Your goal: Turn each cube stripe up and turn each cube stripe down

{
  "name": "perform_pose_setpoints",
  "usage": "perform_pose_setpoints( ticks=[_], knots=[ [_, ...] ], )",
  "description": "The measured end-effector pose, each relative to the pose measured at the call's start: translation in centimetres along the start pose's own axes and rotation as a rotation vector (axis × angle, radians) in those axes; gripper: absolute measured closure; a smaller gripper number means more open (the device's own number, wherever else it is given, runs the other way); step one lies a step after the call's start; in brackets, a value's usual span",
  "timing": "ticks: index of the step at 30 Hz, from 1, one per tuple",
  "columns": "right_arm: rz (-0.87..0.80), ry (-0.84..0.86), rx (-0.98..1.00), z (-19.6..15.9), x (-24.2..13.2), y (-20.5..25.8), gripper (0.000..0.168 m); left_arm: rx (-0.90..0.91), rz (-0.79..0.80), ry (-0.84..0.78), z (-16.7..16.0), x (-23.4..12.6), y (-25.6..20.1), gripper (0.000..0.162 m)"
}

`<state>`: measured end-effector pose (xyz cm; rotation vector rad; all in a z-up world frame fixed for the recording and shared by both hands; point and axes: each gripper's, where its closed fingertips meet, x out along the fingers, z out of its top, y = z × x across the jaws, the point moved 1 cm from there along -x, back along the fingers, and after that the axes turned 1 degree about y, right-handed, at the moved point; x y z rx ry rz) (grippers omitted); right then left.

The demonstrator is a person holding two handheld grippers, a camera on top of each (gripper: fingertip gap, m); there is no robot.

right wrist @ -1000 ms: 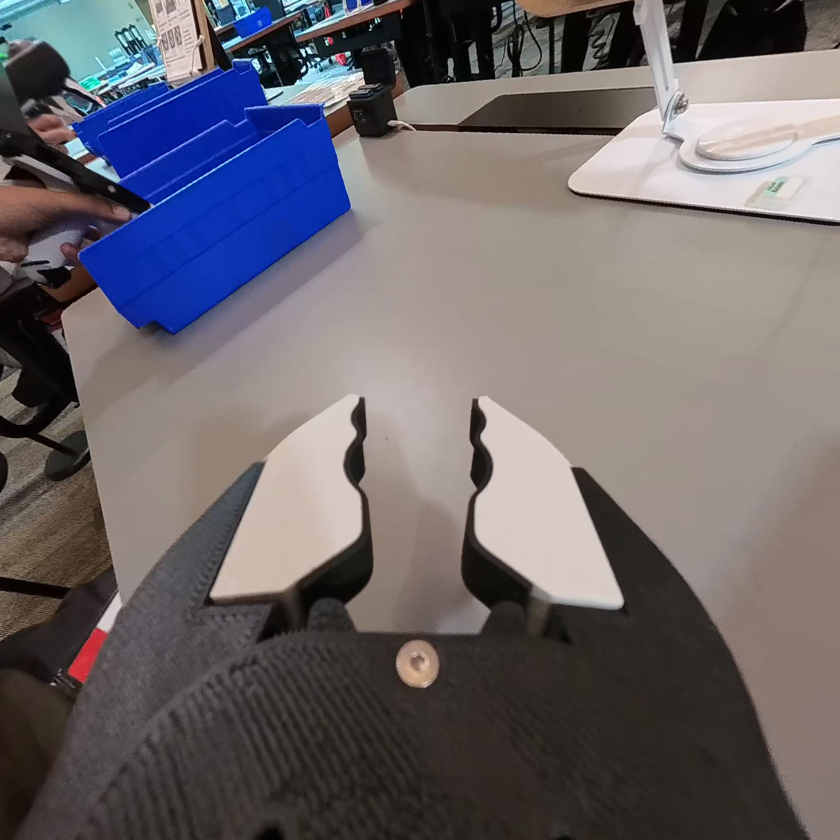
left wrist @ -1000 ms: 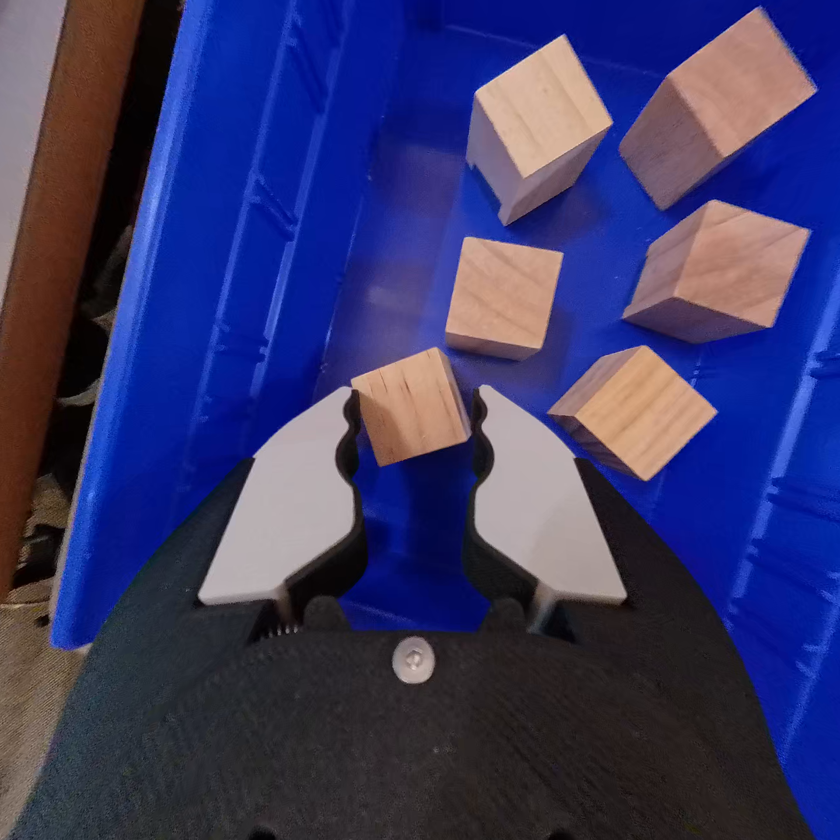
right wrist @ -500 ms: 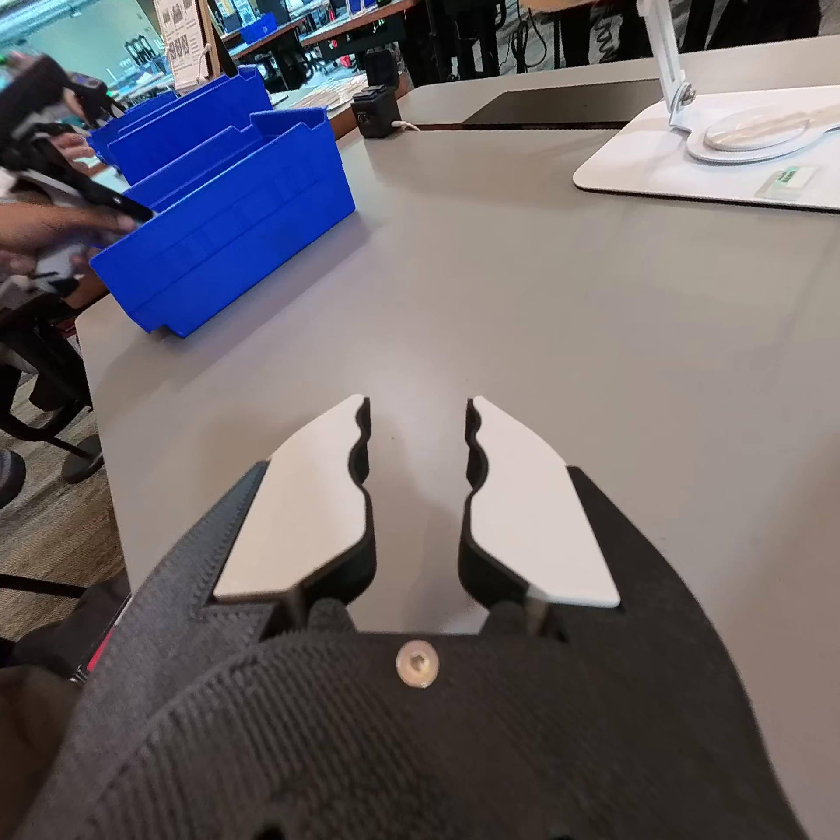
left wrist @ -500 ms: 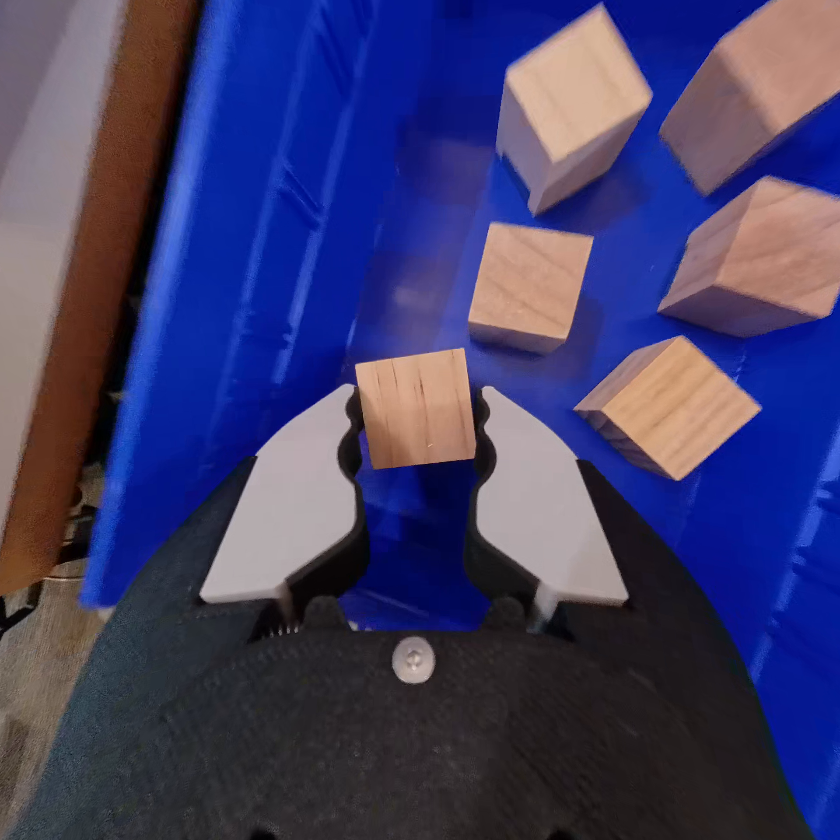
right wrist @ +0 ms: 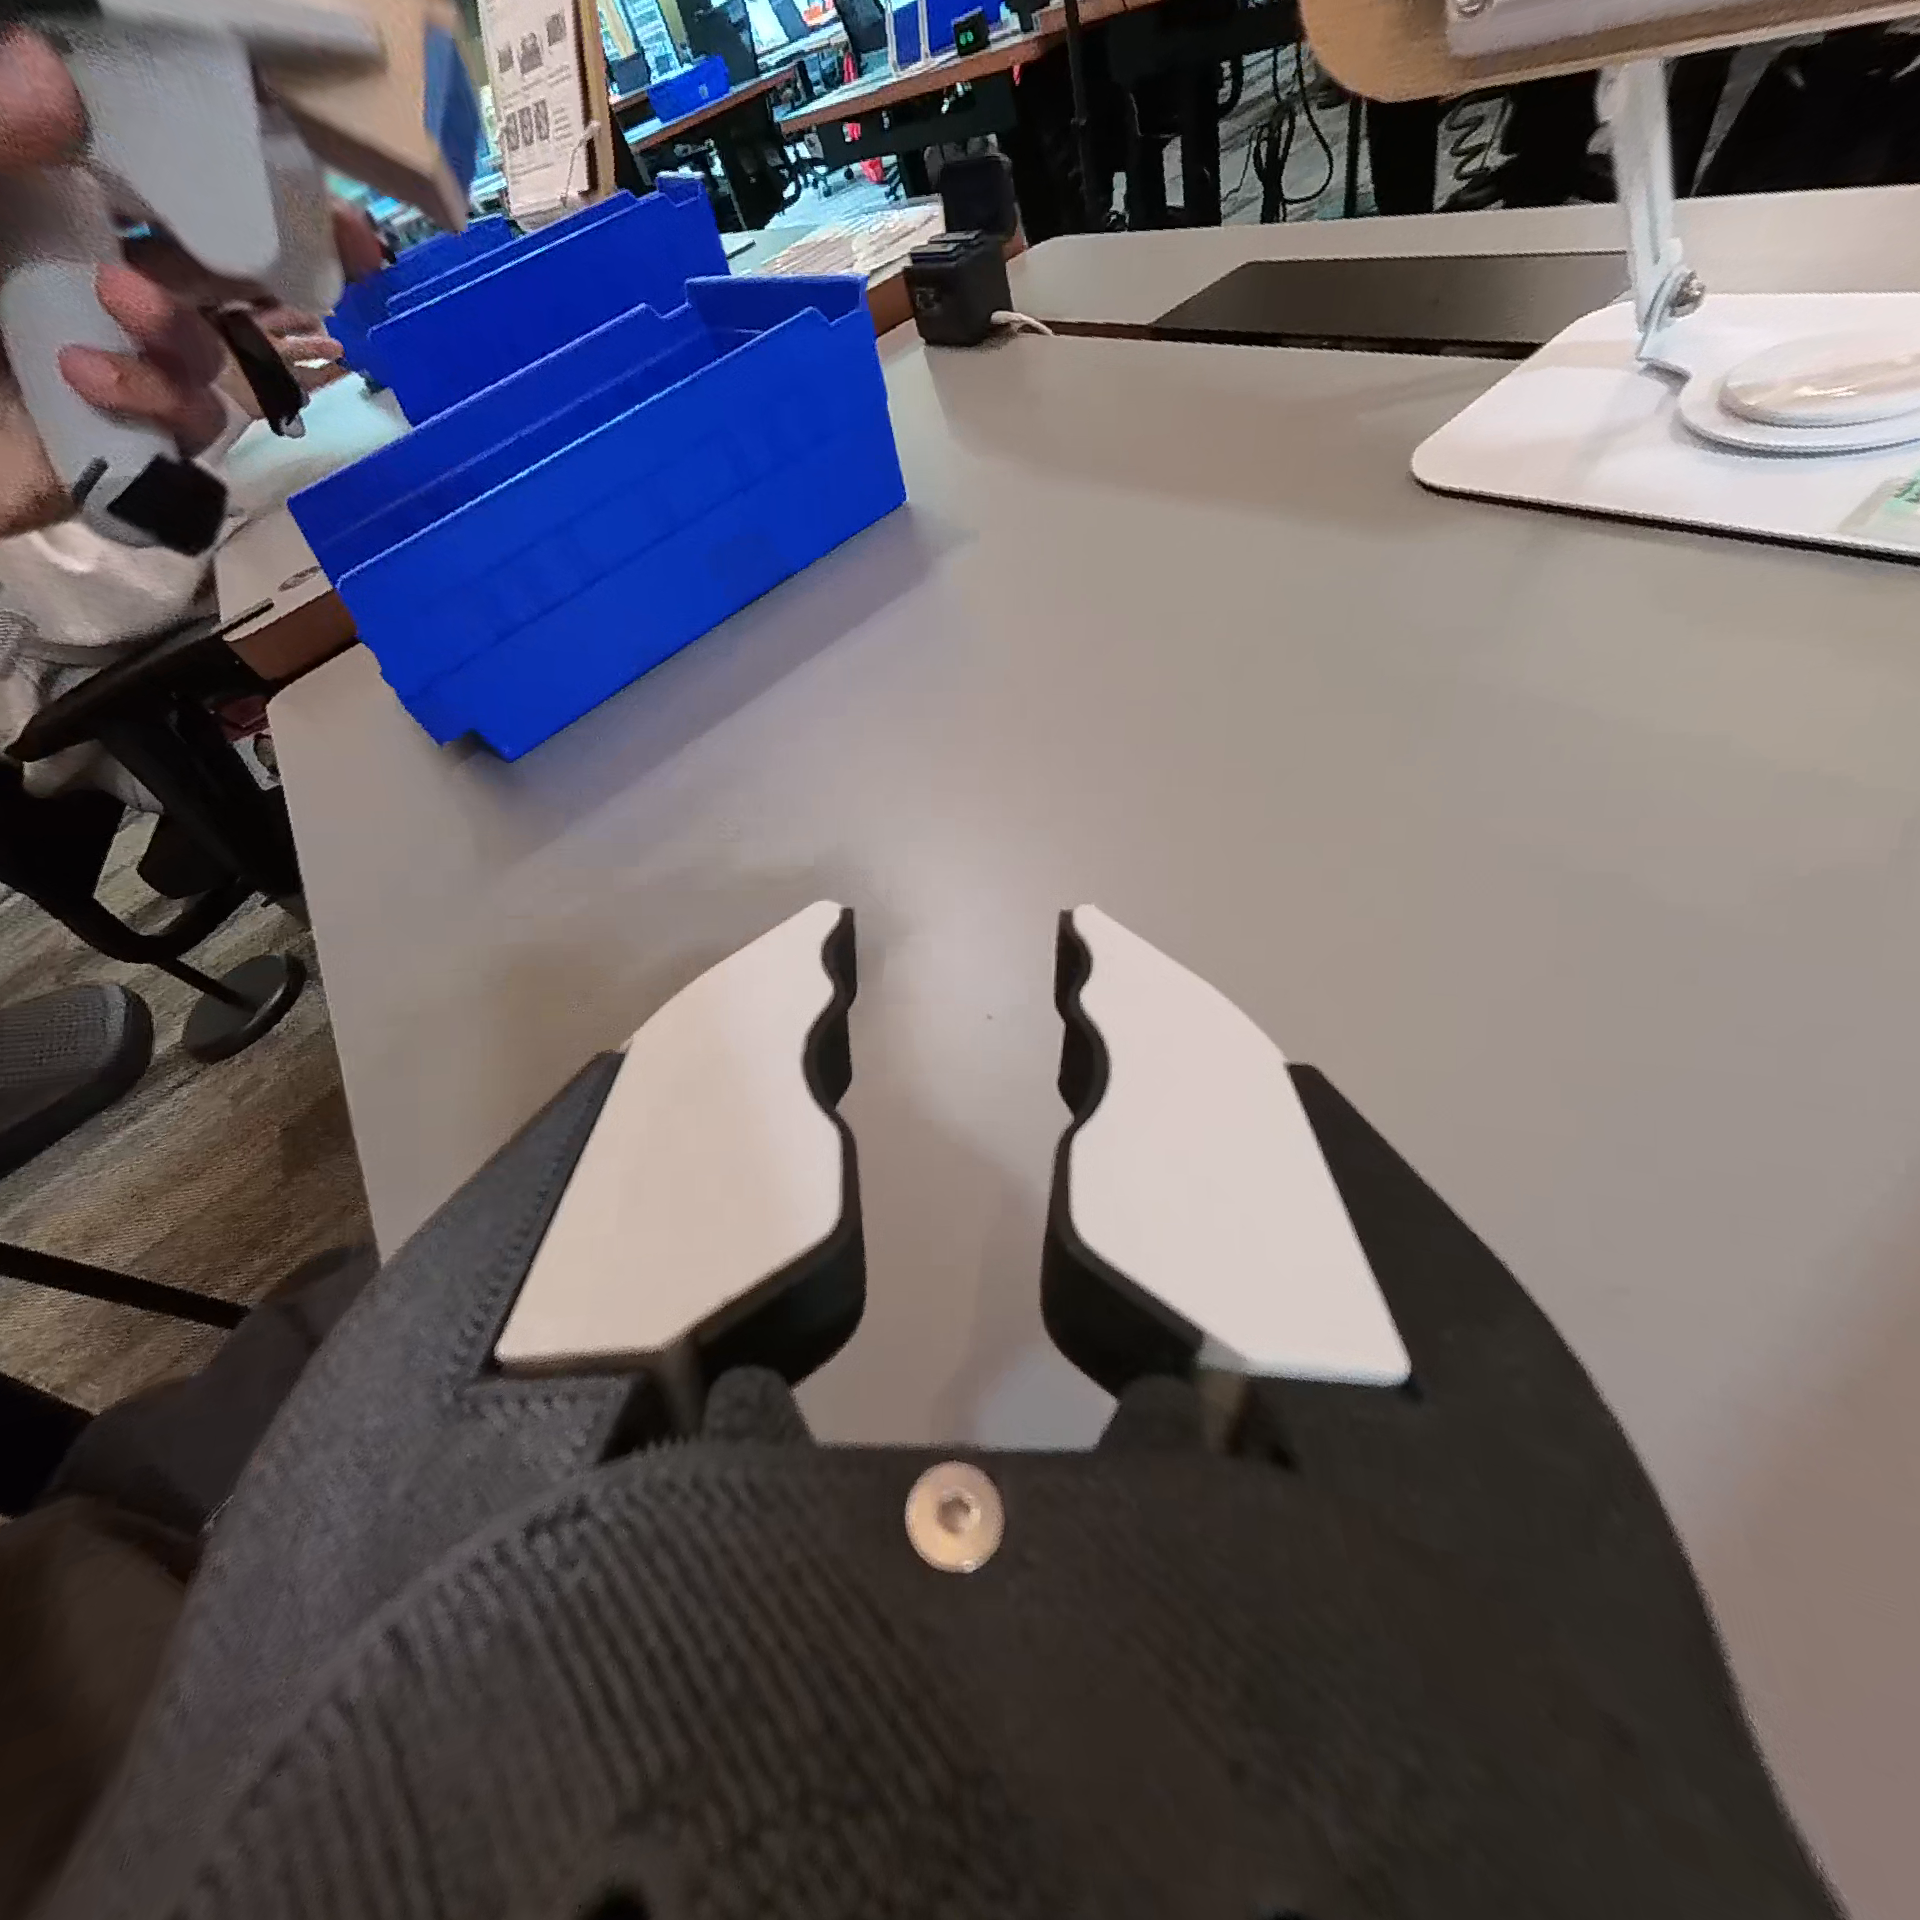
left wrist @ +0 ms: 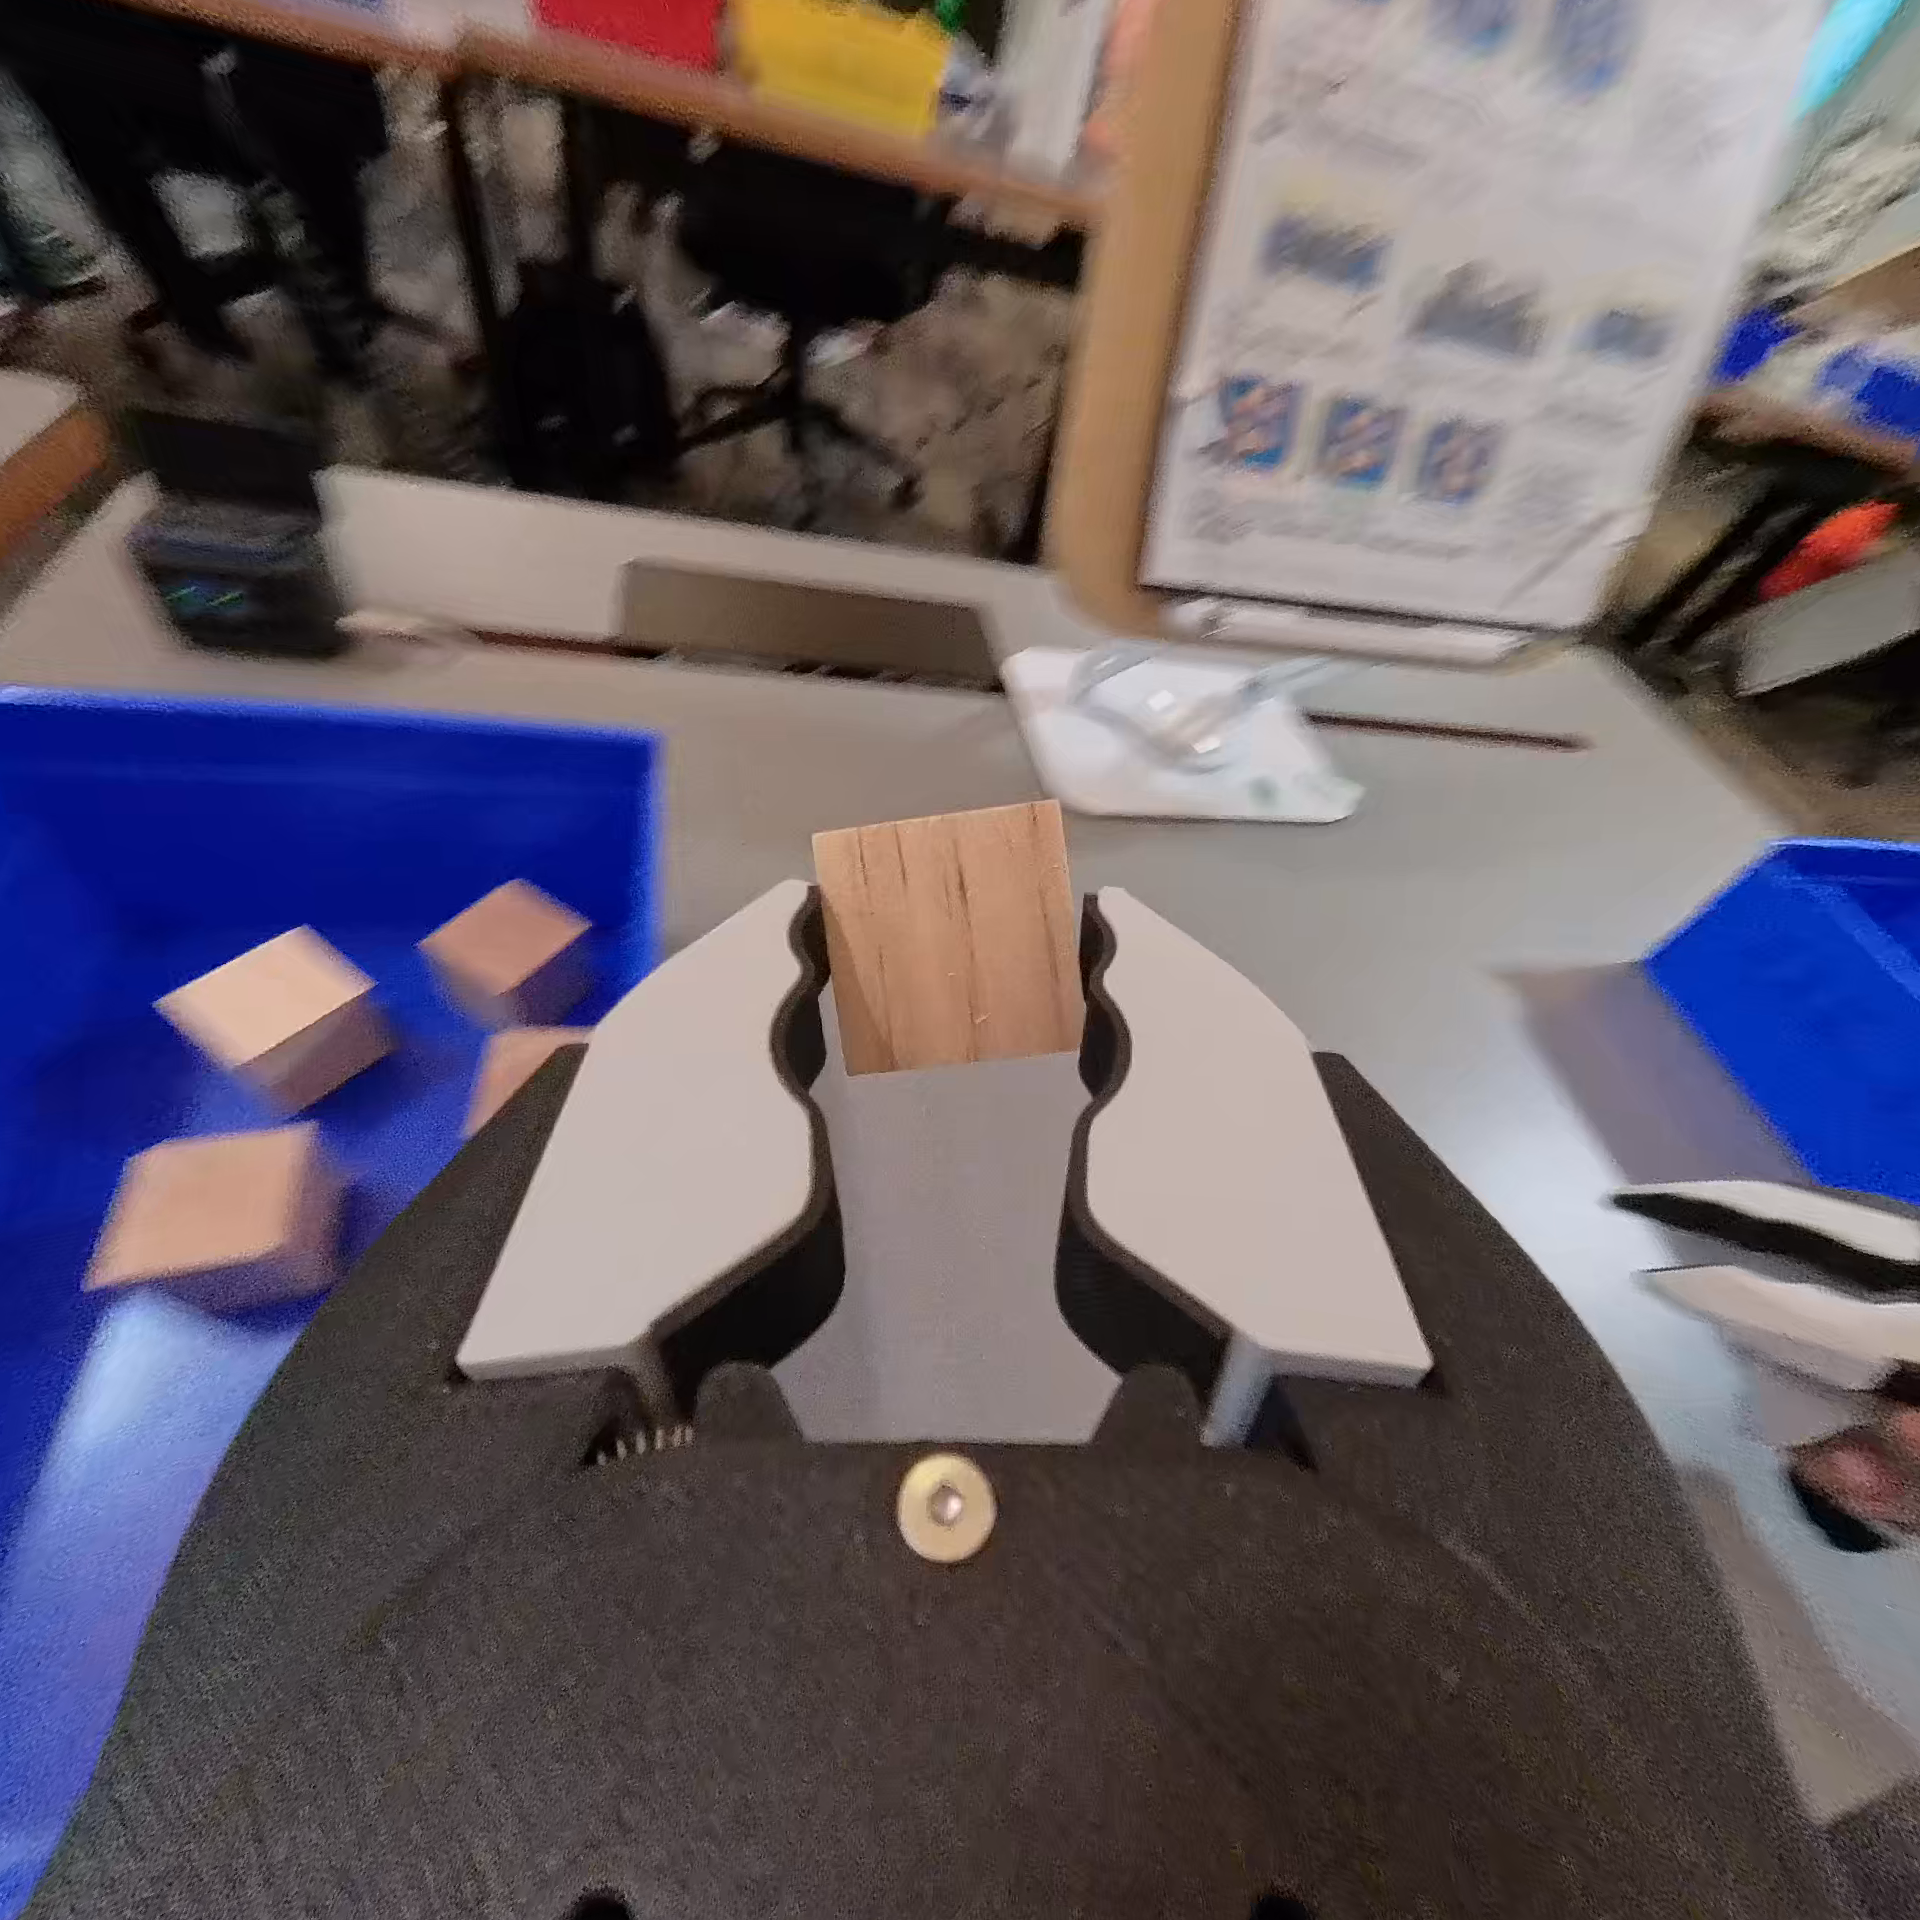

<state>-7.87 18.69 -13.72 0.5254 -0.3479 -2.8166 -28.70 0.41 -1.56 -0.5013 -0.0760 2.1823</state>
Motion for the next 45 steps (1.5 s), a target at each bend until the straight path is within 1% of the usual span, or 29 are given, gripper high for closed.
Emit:
perform_pose_setpoints(
  ticks=[2,4,5,7,10,12,14,17,19,21,24,26,27,31,33,35,39,42,45],
  knots=[
    [-0.007,-0.001,-0.027,0.0,-0.2,0.2,0.131,-0.026,-0.131,-0.033,0.0,1.2,-4.0,0.114],
    [-0.022,-0.001,-0.049,0.0,-0.4,0.1,0.131,-0.052,-0.265,-0.014,-1.5,2.8,-8.0,0.114],
    [-0.026,0.001,-0.049,0.0,-0.6,0.0,0.132,-0.051,-0.296,0.001,-2.6,3.7,-9.6,0.114],
    [-0.018,0.012,-0.036,-0.1,-0.6,-0.3,0.132,-0.062,-0.257,-0.035,-4.5,5.1,-11.3,0.114],
    [-0.029,0.037,-0.026,-0.6,-0.7,-1.1,0.131,-0.063,-0.286,-0.006,-8.6,6.4,-13.5,0.114],
    [-0.051,0.024,-0.033,-0.3,-0.8,-1.8,0.133,-0.107,-0.349,0.026,-11.1,7.5,-14.3,0.114],
    [-0.084,-0.055,-0.067,0.9,-0.9,-2.8,0.141,-0.221,-0.473,0.079,-12.1,8.4,-15.3,0.114],
    [-0.115,-0.086,-0.079,1.3,-0.8,-4.2,0.139,-0.378,-0.666,0.097,-11.0,8.6,-16.3,0.114],
    [-0.103,-0.124,-0.046,2.4,-1.0,-4.3,0.138,-0.423,-0.728,0.080,-9.8,8.6,-16.7,0.113],
    [-0.063,-0.186,-0.021,4.5,-0.6,-3.8,0.138,-0.407,-0.782,0.090,-9.3,8.7,-17.3,0.113],
    [0.013,-0.222,0.009,6.4,0.2,-2.9,0.136,-0.291,-0.829,0.120,-9.4,9.4,-18.4,0.113],
    [0.007,-0.230,0.008,6.3,0.1,-3.1,0.136,-0.258,-0.865,0.133,-9.6,9.5,-18.8,0.113],
    [0.003,-0.227,0.001,6.1,-0.1,-3.2,0.135,-0.275,-0.878,0.134,-9.6,9.4,-18.9,0.113],
    [0.063,-0.184,-0.071,4.7,-0.8,-3.1,0.131,-0.415,-0.944,0.105,-9.0,9.0,-18.7,0.113],
    [0.081,-0.187,-0.105,4.7,-1.1,-3.1,0.130,-0.470,-0.983,0.161,-9.9,9.2,-18.8,0.113],
    [0.122,-0.201,-0.144,5.0,-1.2,-2.7,0.129,-0.496,-1.044,0.271,-11.3,9.1,-19.5,0.113],
    [0.135,-0.165,-0.274,4.5,-0.5,-2.9,0.129,-0.472,-1.113,0.410,-13.0,9.0,-20.8,0.113],
    [0.166,-0.161,-0.306,4.3,0.1,-2.8,0.129,-0.485,-1.137,0.448,-13.3,9.4,-21.4,0.114],
    [0.167,-0.190,-0.327,4.5,-0.1,-2.2,0.128,-0.568,-1.157,0.439,-12.6,9.7,-21.5,0.113]
  ],
)
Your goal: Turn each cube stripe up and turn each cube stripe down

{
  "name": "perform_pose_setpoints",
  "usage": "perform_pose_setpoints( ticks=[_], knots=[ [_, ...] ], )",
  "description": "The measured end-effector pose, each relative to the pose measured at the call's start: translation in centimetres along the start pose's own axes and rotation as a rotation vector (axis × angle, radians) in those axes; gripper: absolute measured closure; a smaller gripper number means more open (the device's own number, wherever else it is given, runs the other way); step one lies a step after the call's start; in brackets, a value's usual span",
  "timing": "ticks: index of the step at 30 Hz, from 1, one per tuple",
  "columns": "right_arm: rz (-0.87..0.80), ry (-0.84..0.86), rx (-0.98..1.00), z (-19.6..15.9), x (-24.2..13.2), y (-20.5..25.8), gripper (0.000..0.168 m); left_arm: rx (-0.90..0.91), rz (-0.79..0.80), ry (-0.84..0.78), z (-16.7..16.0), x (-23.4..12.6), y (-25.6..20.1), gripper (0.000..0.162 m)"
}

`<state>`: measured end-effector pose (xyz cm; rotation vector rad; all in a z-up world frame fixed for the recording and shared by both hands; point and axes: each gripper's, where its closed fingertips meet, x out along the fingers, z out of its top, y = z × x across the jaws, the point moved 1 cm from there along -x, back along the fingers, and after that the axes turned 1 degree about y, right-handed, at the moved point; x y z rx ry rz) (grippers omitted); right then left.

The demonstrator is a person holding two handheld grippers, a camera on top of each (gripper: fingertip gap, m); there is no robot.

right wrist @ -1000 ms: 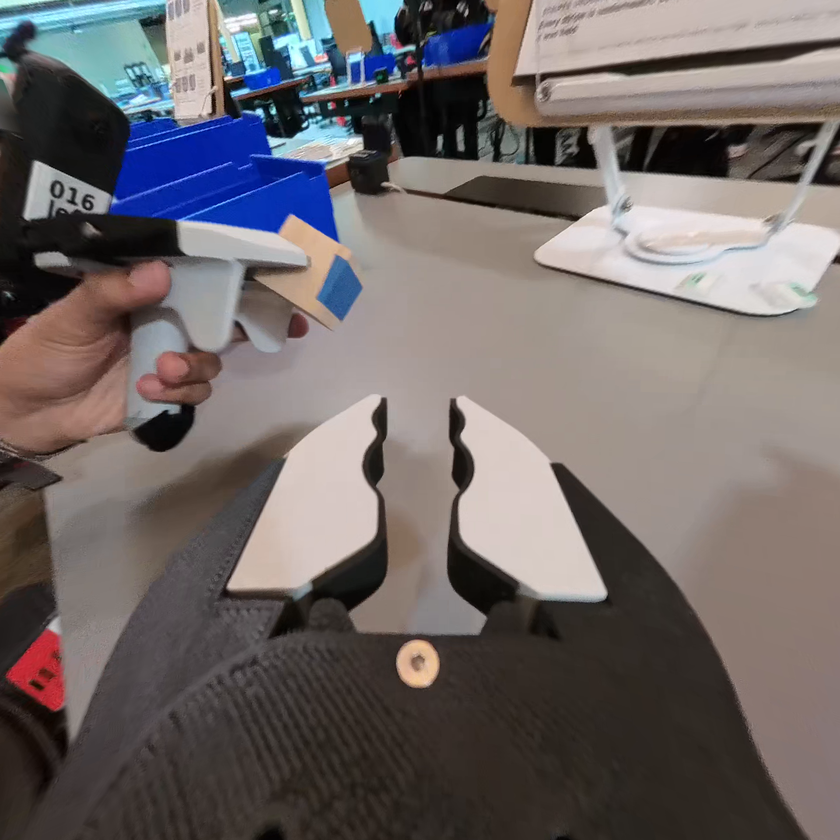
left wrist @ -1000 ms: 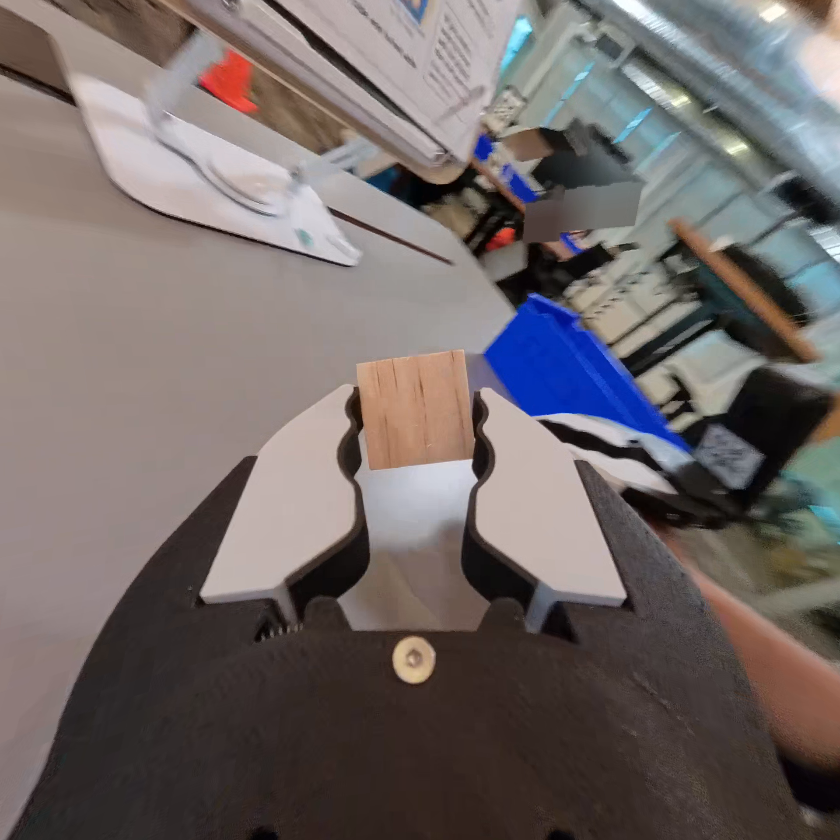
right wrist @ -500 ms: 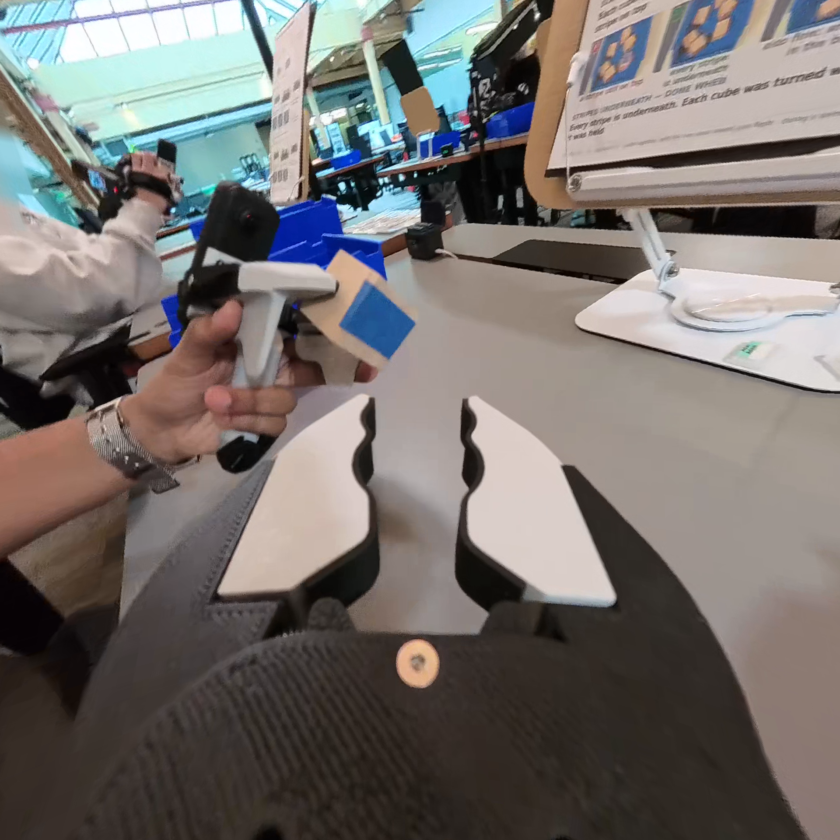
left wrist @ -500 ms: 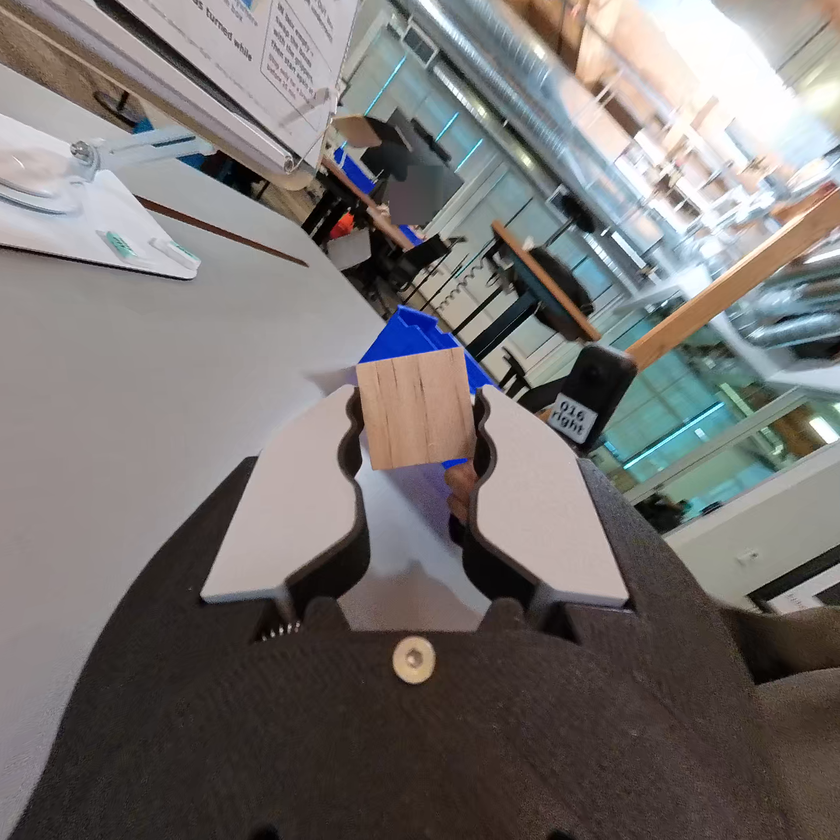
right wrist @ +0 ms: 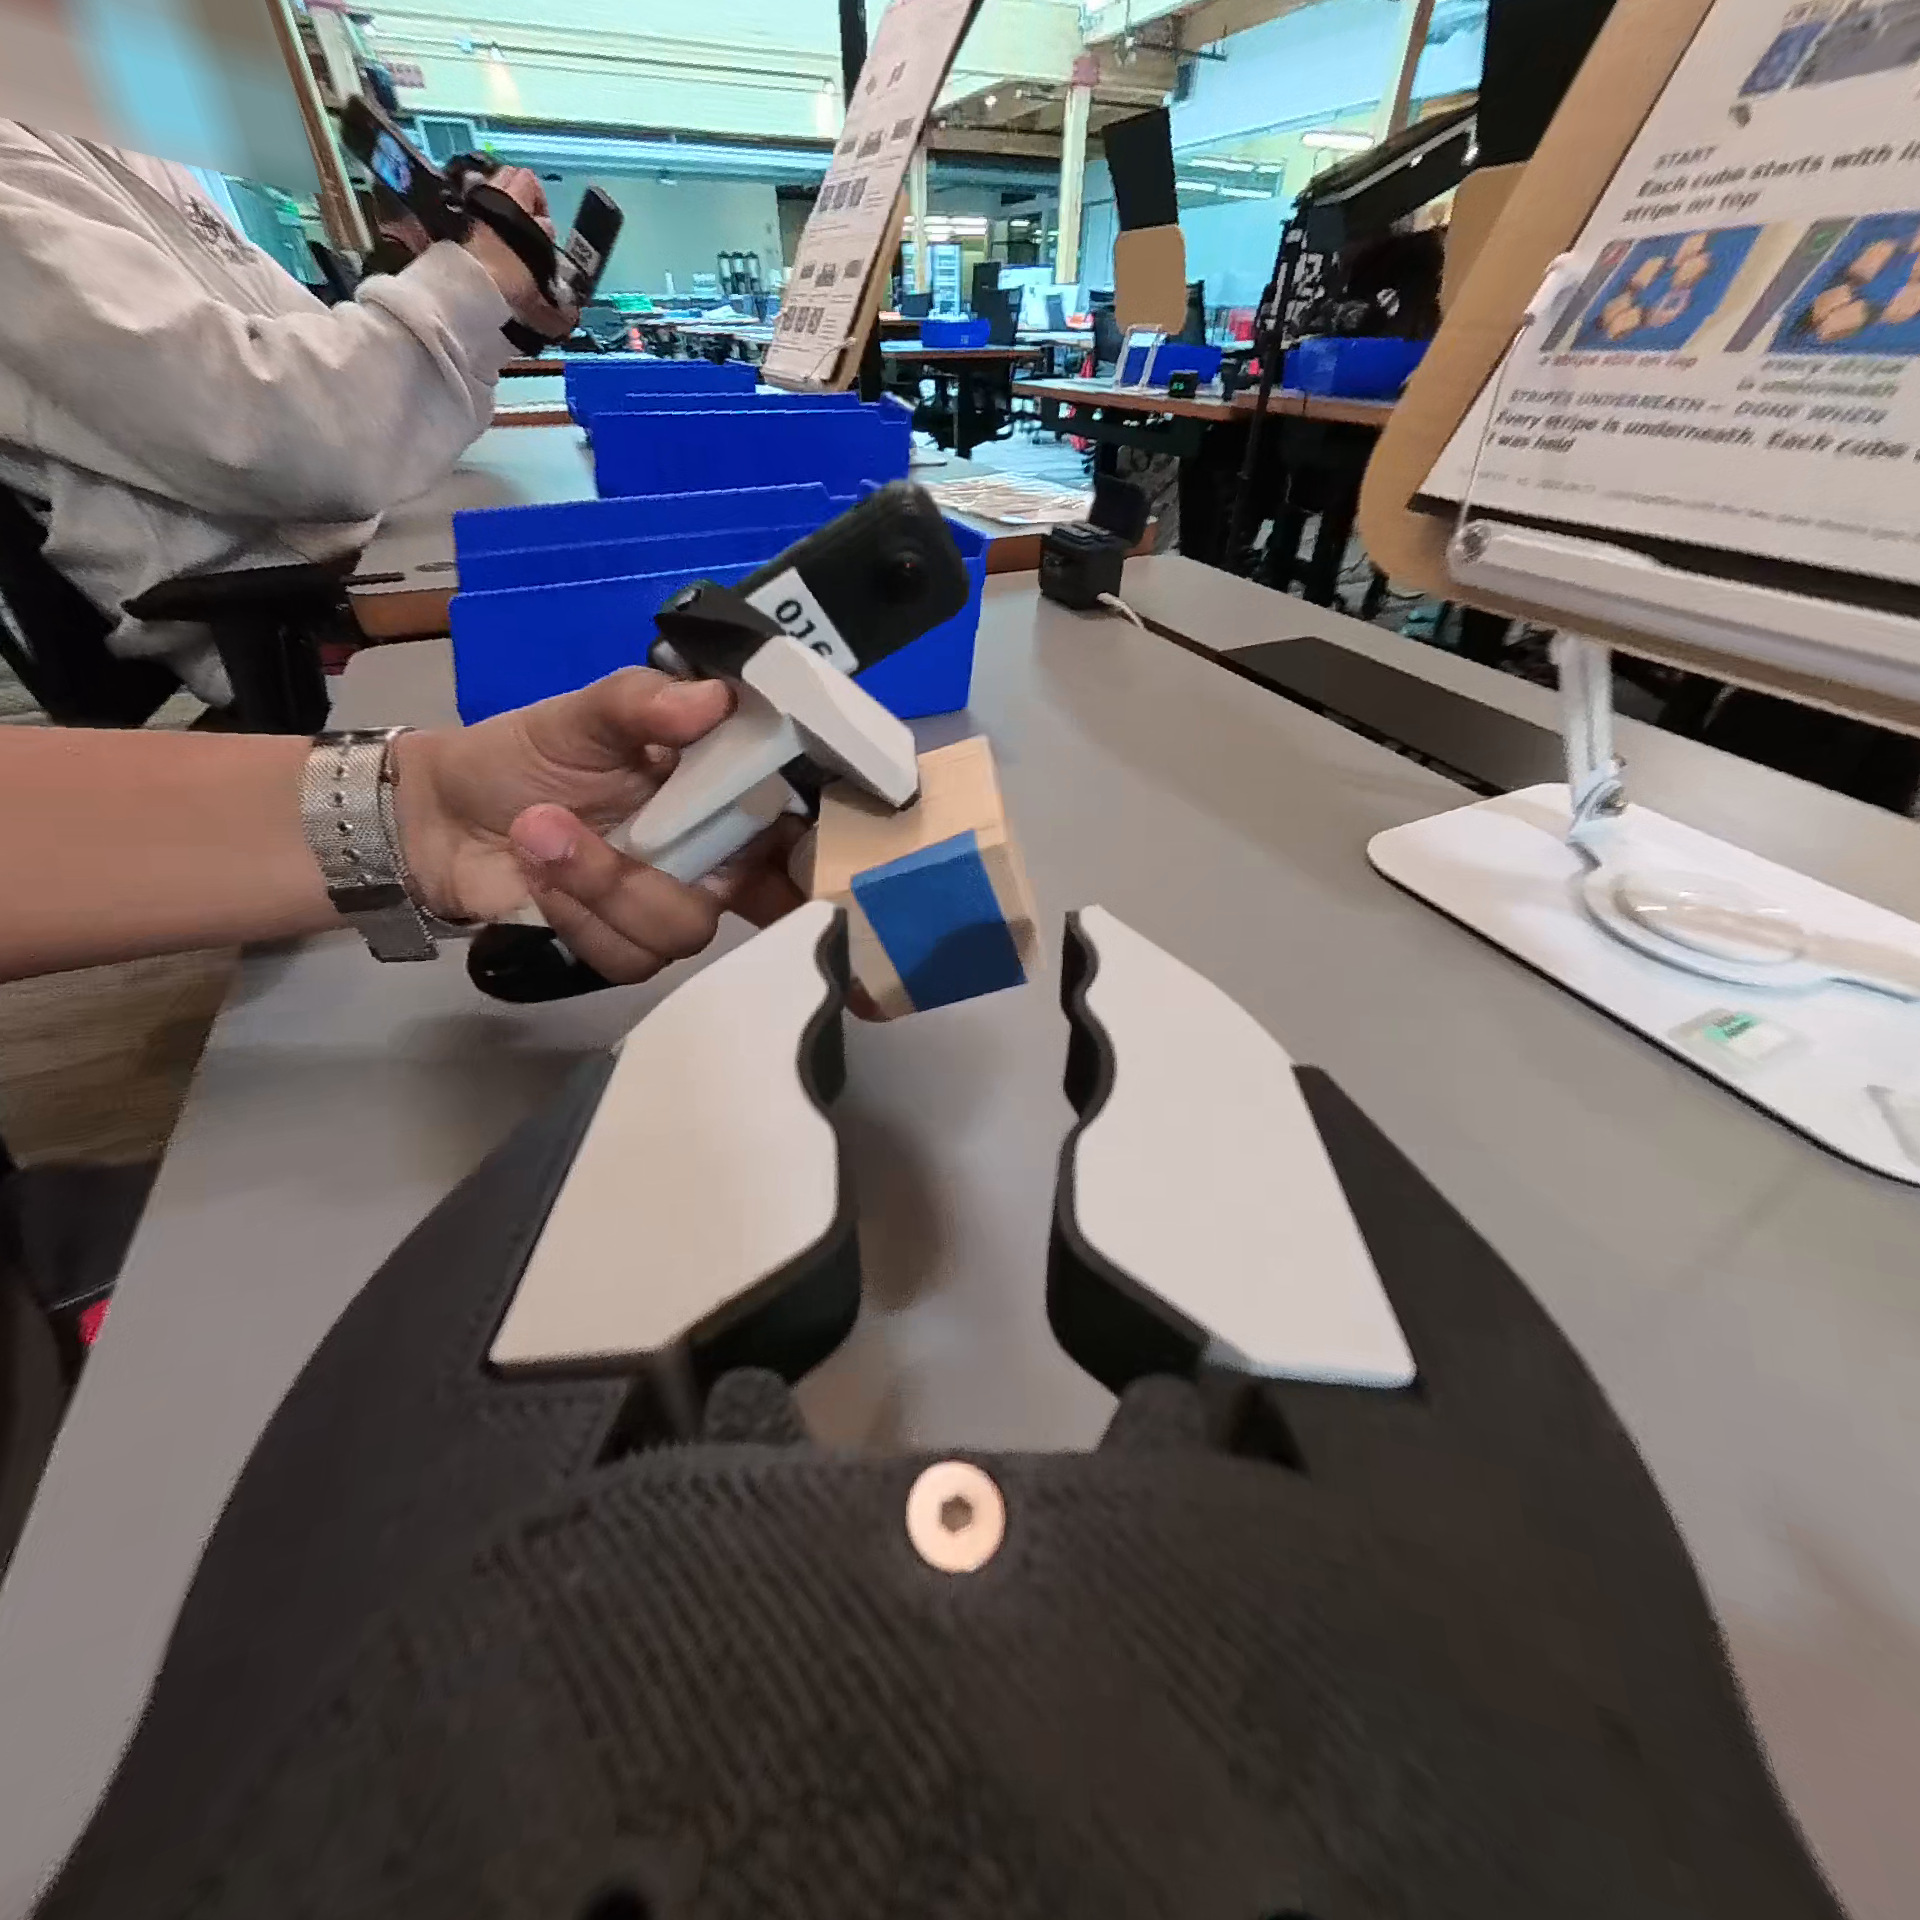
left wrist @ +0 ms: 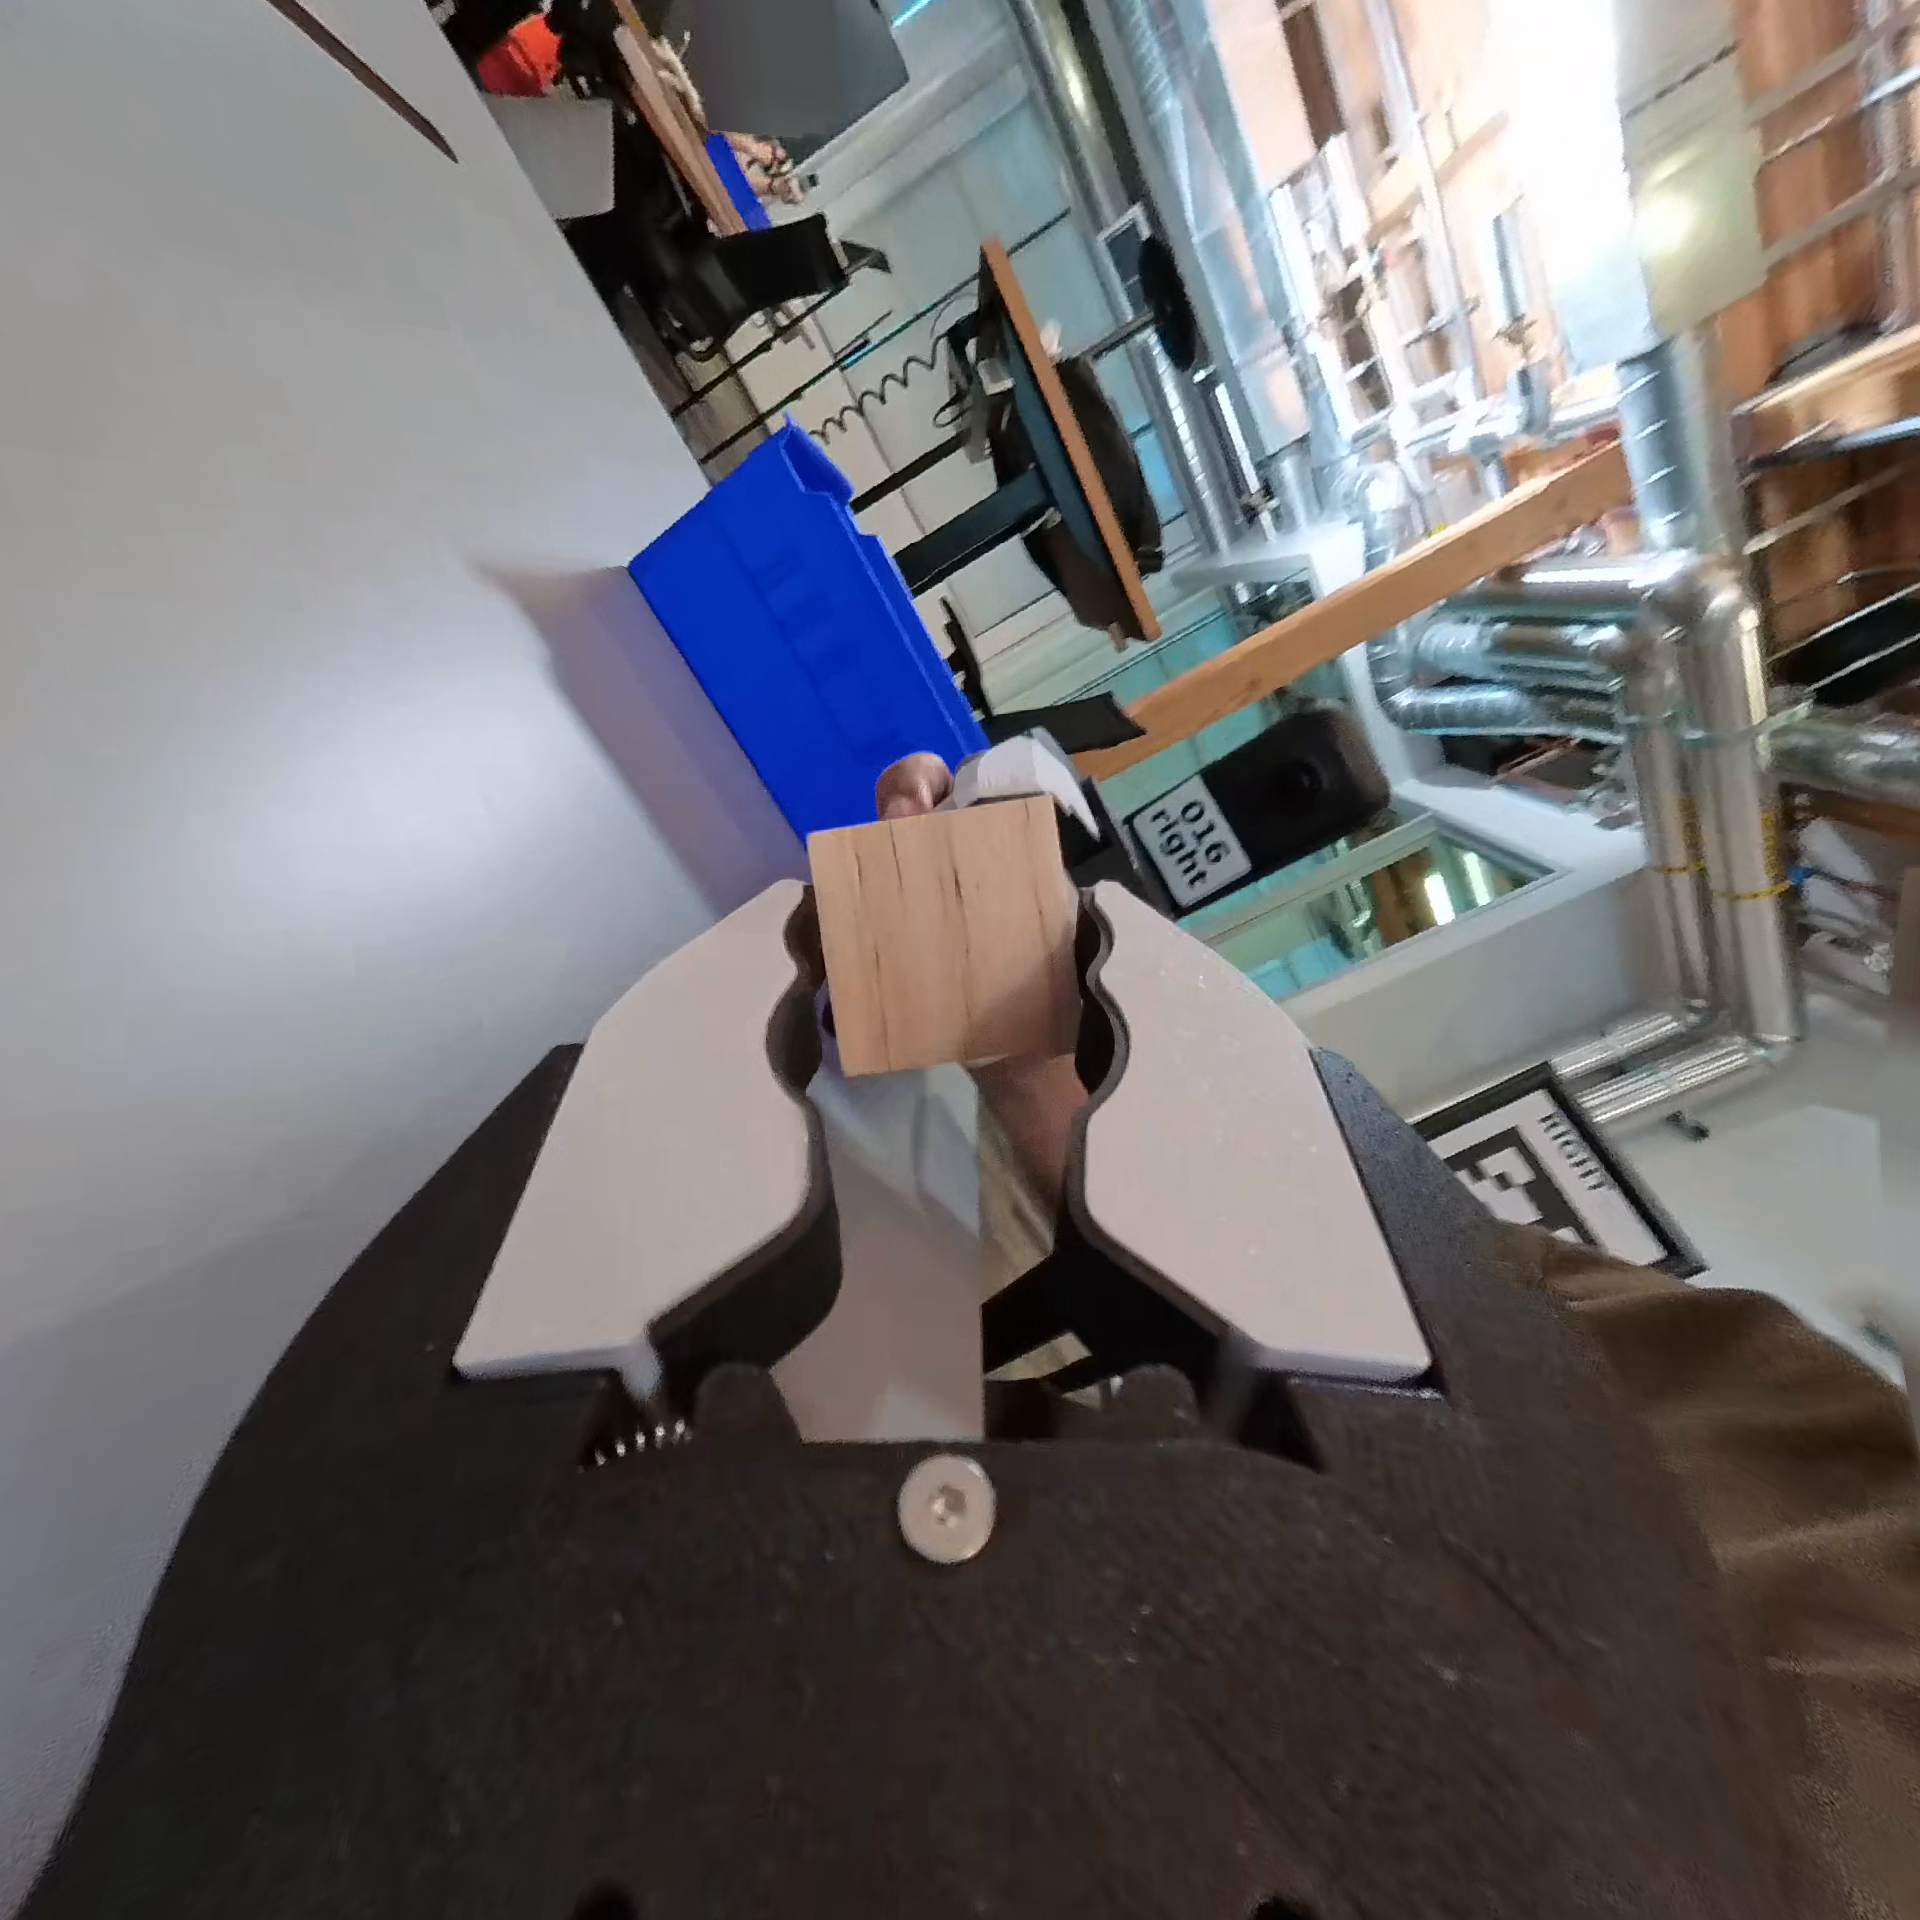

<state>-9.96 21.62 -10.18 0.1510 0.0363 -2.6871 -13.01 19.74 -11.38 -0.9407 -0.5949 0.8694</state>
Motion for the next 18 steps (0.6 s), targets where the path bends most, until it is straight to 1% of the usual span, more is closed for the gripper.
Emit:
perform_pose_setpoints(
  ticks=[4,8,12,18],
  knots=[
    [-0.076,-0.034,-0.113,0.8,-0.1,0.5,0.124,-0.049,-0.045,-0.013,-0.1,0.1,-0.7,0.114],
    [-0.153,-0.077,-0.244,1.4,-0.2,1.1,0.130,-0.095,-0.107,-0.046,-0.3,0.2,-1.8,0.114],
    [-0.212,-0.112,-0.358,1.5,-0.3,1.8,0.137,-0.106,-0.120,-0.057,-0.3,0.1,-2.0,0.115],
    [-0.183,-0.088,-0.313,1.2,0.2,2.2,0.127,-0.114,-0.131,-0.058,-0.1,0.2,-1.9,0.114]
  ],
)
